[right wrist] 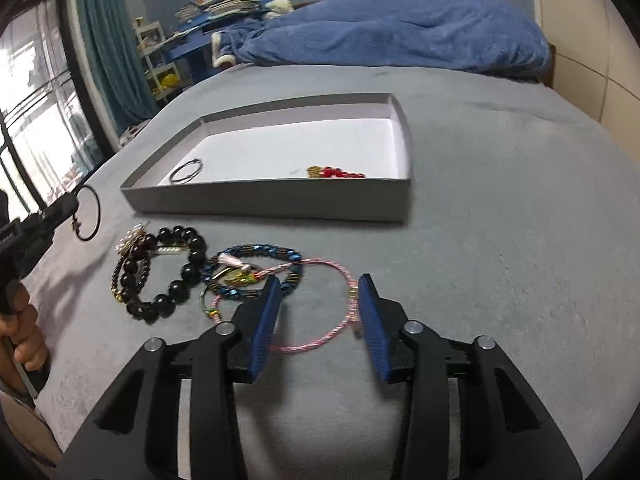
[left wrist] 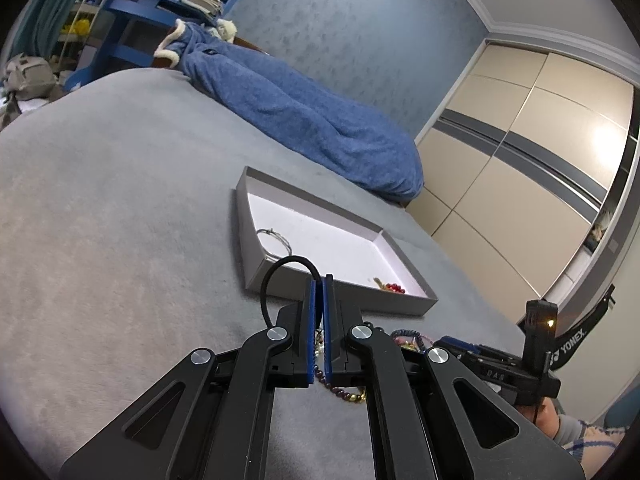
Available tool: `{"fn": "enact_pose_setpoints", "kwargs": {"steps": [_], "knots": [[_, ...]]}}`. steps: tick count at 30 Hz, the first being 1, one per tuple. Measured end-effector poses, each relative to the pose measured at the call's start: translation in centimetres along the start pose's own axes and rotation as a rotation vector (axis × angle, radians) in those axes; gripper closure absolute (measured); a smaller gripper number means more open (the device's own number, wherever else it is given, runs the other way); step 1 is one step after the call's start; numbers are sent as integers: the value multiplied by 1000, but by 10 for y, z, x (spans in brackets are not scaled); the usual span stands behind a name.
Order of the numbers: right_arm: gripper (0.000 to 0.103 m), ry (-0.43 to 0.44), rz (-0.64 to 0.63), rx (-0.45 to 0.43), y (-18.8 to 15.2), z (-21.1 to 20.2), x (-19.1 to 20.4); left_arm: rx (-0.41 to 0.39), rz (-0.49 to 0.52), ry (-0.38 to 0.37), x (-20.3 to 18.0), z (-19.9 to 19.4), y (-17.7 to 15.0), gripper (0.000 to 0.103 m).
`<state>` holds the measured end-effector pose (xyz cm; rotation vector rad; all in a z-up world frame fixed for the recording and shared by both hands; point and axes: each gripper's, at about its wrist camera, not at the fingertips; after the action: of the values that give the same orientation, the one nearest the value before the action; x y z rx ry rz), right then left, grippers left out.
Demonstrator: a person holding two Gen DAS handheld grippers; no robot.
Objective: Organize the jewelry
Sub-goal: 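Grasp the pink string bracelet with the right tool while the left tool holds the hair tie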
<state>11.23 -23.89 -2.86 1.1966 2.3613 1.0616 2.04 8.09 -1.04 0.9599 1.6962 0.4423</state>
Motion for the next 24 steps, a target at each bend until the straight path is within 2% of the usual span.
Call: {"fn": "enact_pose_setpoints", "kwargs": {"steps": [5, 8, 10, 15, 19, 24], "knots": [[81, -30, 24, 70, -2, 12, -5, 8, -2, 2, 0, 0, 0, 99], [97, -19, 29, 75, -3, 12, -6, 8, 1, 2, 0, 0, 0, 99], [97, -10, 46, 47, -4, 6, -9, 8, 3, 3, 0, 1, 0, 99], [97, -29, 106, -104, -6, -27, -23, 17, 22, 4, -4, 3, -1, 99], [97, -66, 104, -182, -4, -50, -28, 32, 68, 14, -14, 7, -1, 99], [97, -68, 100, -258, 9, -71, -33, 44, 141, 17, -30, 11, -2, 99]]}}
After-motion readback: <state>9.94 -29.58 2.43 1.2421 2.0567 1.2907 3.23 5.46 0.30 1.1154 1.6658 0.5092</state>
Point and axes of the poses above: each gripper's, at about its wrist camera, not at the fingertips, and z roughly the way its jaws point, x to its left, y to its top, and after that the axes turned 6 degrees about -z, right-handed
